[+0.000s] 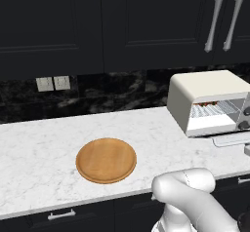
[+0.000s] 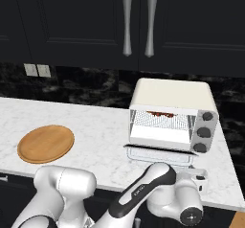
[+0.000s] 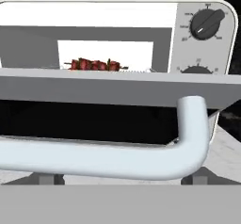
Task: Pick up the kebab skewer and baguette bread, and place them inside the toaster oven. Close the toaster oven door and start by setting the timer.
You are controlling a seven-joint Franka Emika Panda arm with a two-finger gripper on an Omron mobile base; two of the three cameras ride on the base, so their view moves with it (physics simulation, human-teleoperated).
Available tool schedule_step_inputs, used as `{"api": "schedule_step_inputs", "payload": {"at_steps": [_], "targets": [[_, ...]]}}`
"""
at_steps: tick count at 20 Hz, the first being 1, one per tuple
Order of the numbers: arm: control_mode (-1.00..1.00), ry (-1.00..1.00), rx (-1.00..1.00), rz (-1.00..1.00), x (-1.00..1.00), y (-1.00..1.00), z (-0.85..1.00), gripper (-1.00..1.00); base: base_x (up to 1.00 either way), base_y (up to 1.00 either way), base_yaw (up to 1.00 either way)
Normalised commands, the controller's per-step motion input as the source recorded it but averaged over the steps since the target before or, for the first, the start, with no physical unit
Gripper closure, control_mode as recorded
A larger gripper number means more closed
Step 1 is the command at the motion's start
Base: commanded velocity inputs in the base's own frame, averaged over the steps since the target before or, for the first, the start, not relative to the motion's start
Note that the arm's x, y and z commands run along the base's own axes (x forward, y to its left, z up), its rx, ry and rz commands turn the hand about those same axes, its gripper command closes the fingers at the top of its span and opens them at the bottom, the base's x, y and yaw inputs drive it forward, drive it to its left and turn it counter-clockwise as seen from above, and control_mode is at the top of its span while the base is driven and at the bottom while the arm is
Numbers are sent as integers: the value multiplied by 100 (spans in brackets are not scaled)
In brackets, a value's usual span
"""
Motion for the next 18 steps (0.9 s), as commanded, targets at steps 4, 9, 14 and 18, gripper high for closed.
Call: {"api": "schedule_step_inputs", "payload": {"at_steps": [4,9,14,18], "targets": [[-100,-7,0,0,51,41,48,-100,0,0,0],[-100,-3,0,0,61,43,42,-100,0,0,0],[-100,0,0,0,63,37,33,-100,0,0,0],[-100,0,0,0,60,33,23,-100,0,0,0]]}}
